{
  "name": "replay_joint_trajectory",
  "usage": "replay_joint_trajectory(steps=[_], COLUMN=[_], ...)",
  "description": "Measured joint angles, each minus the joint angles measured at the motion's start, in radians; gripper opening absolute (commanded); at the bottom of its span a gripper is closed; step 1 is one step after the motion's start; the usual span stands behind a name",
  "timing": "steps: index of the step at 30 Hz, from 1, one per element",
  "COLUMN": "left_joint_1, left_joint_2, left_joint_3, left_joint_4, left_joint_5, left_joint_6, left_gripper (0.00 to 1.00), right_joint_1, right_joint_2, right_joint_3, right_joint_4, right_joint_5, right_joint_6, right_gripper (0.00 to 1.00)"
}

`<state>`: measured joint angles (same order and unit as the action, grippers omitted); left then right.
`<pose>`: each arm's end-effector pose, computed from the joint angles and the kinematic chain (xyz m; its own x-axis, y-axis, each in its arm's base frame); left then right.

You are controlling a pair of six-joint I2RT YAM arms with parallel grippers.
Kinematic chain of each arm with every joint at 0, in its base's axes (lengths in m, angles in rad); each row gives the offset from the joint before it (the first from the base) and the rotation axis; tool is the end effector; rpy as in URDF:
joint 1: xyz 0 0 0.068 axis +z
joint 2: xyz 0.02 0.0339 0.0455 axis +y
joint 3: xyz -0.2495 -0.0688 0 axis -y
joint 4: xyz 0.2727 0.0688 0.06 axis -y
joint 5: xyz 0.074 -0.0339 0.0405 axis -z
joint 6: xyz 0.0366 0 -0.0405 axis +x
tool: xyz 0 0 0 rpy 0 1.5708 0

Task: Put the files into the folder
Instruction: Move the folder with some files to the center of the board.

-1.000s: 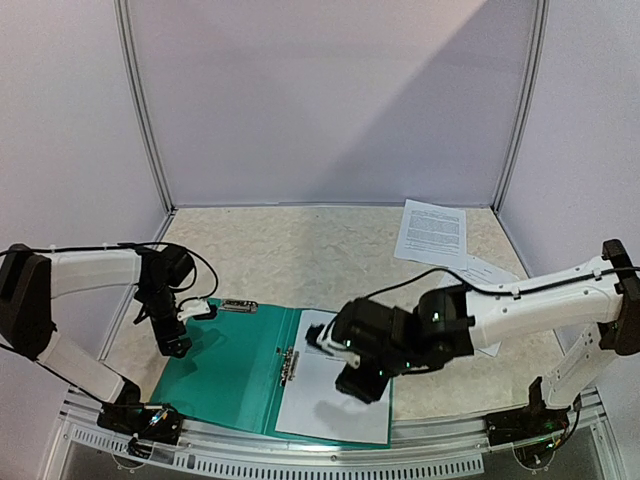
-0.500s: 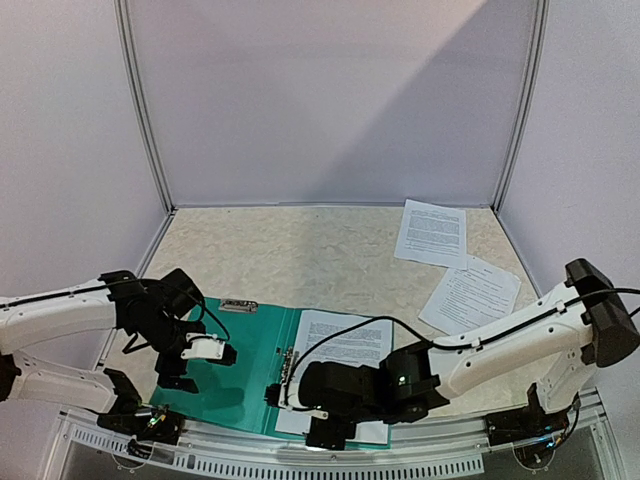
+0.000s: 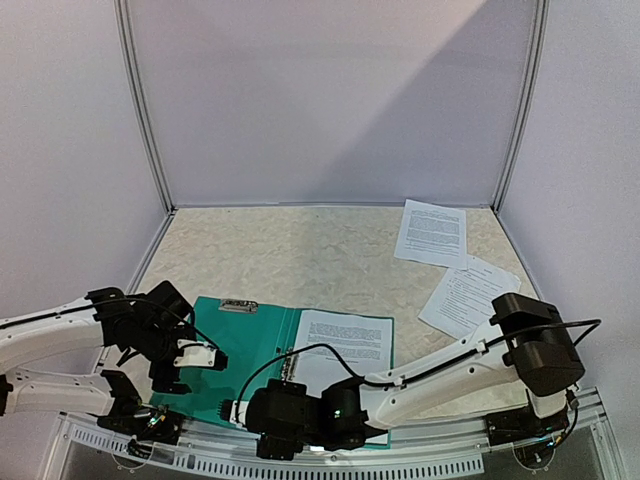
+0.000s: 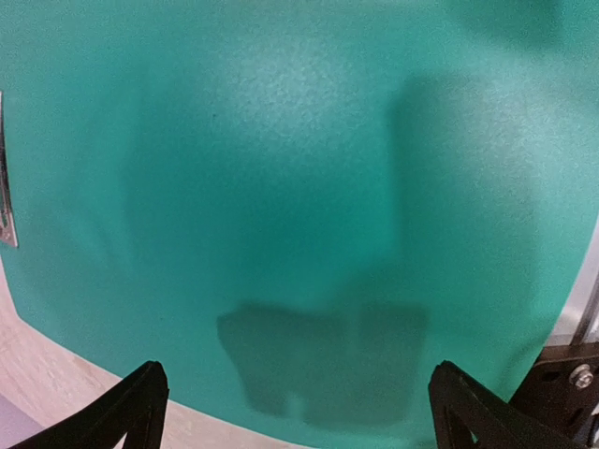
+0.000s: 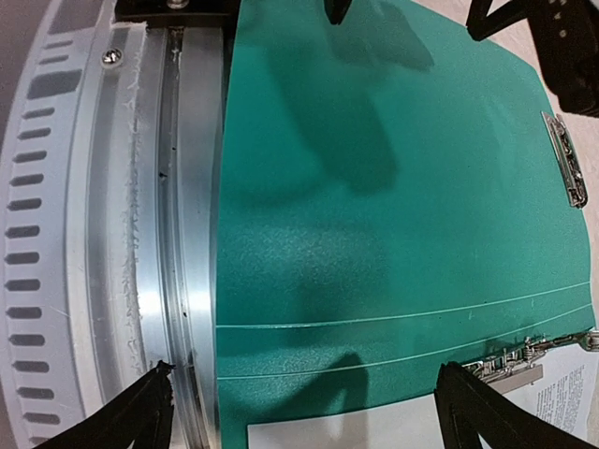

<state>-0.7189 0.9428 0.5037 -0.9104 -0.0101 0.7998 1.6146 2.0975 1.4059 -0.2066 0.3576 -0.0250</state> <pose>0.1282 -0.1117 0.1459 -0.0405 0.9885 -0.1459 0.9843 0.0646 0.1643 -0.0074 0.4613 0.1168 0.0579 -0.7856 -0.6160 -0.9442 0.1573 -0.2893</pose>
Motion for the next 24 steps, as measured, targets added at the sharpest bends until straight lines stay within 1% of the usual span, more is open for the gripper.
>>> replay_joint_trajectory(steps=[7, 13, 24], left_joint_1=[0.051, 0.103, 0.111], left_joint_2=[-0.032, -0.017, 0.037], left_joint_3=[-0.002, -0.001, 0.029], left_joint_4=[0.0, 0.0, 0.001], left_joint_5=[-0.059, -0.074, -0.065], left_joint_6=[0.005, 0.022, 0.023], left_gripper=[1.0, 0.99, 1.0], right_joint_1=[0.0, 0.002, 0.012], right_joint_2=[0.066, 0.072, 0.051], right_joint_3=[0.095, 0.099, 0.081], right_joint_4=[-0.061, -0.104, -0.146], right_joint_5=[0.036, 0.072, 0.12], right_joint_6=[-0.032, -0.033, -0.024], right_gripper=[0.98, 0.98, 0.98])
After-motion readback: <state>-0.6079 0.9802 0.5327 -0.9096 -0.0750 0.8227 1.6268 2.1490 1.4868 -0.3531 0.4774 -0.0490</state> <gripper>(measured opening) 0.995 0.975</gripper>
